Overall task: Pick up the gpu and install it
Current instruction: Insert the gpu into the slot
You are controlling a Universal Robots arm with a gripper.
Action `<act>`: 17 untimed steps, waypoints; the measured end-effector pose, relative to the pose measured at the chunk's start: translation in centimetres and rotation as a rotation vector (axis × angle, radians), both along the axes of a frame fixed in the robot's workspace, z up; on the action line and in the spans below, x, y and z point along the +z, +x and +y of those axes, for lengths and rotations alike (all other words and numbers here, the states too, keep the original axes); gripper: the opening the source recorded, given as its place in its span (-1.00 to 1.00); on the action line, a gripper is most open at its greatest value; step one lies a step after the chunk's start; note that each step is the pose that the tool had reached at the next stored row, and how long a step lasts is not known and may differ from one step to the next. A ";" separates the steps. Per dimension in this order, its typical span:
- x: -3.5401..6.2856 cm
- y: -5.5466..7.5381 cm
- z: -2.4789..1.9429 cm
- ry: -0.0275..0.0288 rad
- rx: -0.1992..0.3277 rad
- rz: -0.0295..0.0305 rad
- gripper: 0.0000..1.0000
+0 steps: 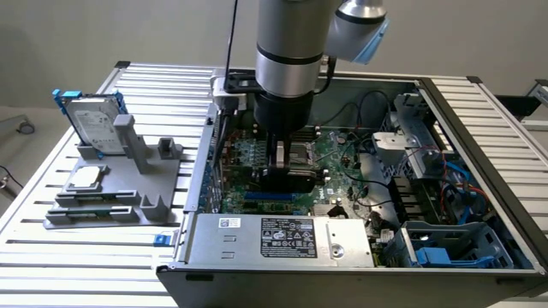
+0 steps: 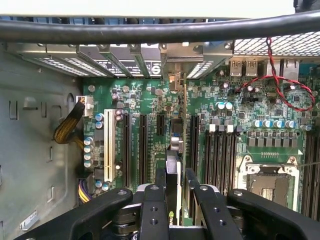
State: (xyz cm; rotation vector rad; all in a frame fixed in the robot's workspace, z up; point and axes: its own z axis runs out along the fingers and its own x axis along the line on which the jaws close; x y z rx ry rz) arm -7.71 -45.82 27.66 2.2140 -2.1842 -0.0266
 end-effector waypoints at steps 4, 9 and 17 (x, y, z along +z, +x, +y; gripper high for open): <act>-0.26 0.0 -0.01 0.0006 0.000 0.0000 -0.48; -0.57 -0.1 -0.01 0.0034 0.000 0.0000 -0.48; -0.70 -0.1 -0.01 0.0072 0.000 0.0014 -0.48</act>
